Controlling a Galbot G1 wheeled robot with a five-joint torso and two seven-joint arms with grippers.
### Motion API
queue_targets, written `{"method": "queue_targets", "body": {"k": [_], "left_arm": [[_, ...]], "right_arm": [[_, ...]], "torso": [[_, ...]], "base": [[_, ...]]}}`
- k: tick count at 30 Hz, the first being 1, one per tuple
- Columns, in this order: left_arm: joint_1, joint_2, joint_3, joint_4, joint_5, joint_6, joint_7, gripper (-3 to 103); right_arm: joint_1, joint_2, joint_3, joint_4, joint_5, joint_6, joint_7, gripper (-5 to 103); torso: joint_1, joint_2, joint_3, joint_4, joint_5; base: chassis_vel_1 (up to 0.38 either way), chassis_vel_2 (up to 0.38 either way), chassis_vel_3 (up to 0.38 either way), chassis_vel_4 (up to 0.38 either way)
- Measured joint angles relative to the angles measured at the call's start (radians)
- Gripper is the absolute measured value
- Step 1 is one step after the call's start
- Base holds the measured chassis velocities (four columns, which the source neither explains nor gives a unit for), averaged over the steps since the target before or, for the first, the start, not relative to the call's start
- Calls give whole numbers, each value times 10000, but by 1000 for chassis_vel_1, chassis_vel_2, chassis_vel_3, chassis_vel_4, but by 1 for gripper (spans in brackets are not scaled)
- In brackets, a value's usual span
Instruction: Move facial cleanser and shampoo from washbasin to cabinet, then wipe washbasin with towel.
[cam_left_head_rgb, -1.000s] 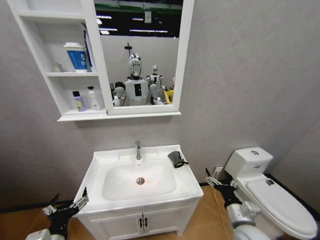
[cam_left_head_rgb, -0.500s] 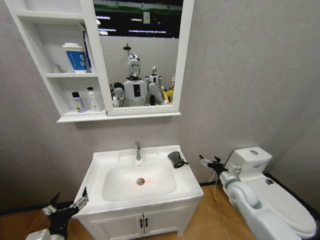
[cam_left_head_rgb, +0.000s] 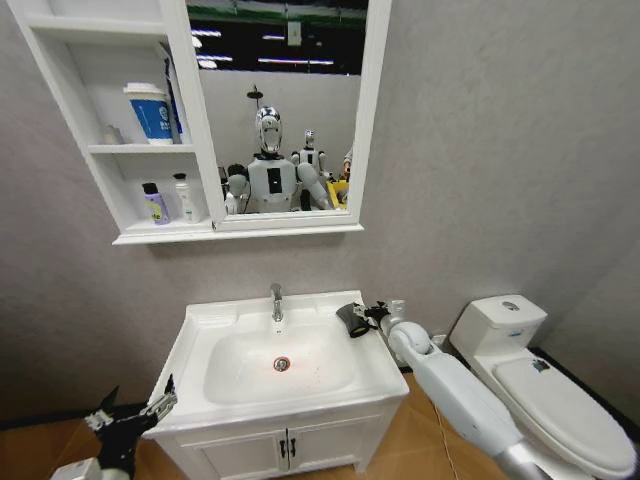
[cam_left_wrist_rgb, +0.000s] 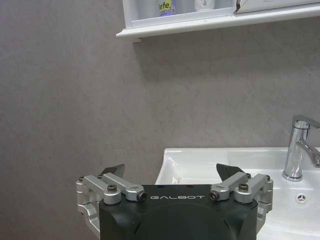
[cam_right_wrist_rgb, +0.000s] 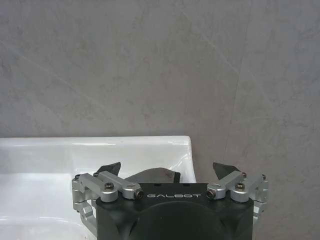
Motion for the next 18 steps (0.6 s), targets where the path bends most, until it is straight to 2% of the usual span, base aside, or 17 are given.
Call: {"method": "queue_targets", "body": {"k": [2, 8, 9, 10, 14, 17, 18], "left_arm": [[0, 0, 0, 0, 0, 0, 0, 100], [0, 0, 0, 0, 0, -1, 1, 100], [0, 0, 0, 0, 0, -1, 0, 100], [0, 0, 0, 0, 0, -1, 0, 100], [0, 0, 0, 0, 0, -1, 0, 100], [0, 0, 0, 0, 0, -1, 0, 100], [0, 0, 0, 0, 0, -1, 0, 100]], "right_arm": [[47, 47, -88, -110, -41, -1, -26, 103], [68, 322, -277, -545, -339, -3, -123, 97], [47, 410, -287, -656, -375, -9, -122, 91], [47, 410, -287, -656, -375, -9, -122, 91], [-16, 482, -295, -965, -504, -23, -161, 78], [-24, 479, -303, -1045, -529, -23, -195, 76], [-26, 482, -306, -1146, -532, -22, -205, 72]], "torso": [[0, -1, 0, -1, 0], [-2, 0, -1, -1, 1], [-2, 0, -1, -1, 1], [-2, 0, -1, -1, 1], [-2, 0, -1, -1, 1], [-2, 0, -1, -1, 2], [-2, 0, -1, -1, 1]], "base": [[0, 0, 0, 0], [0, 0, 0, 0], [0, 0, 0, 0], [0, 0, 0, 0], [0, 0, 0, 0], [0, 0, 0, 0], [0, 0, 0, 0]]}}
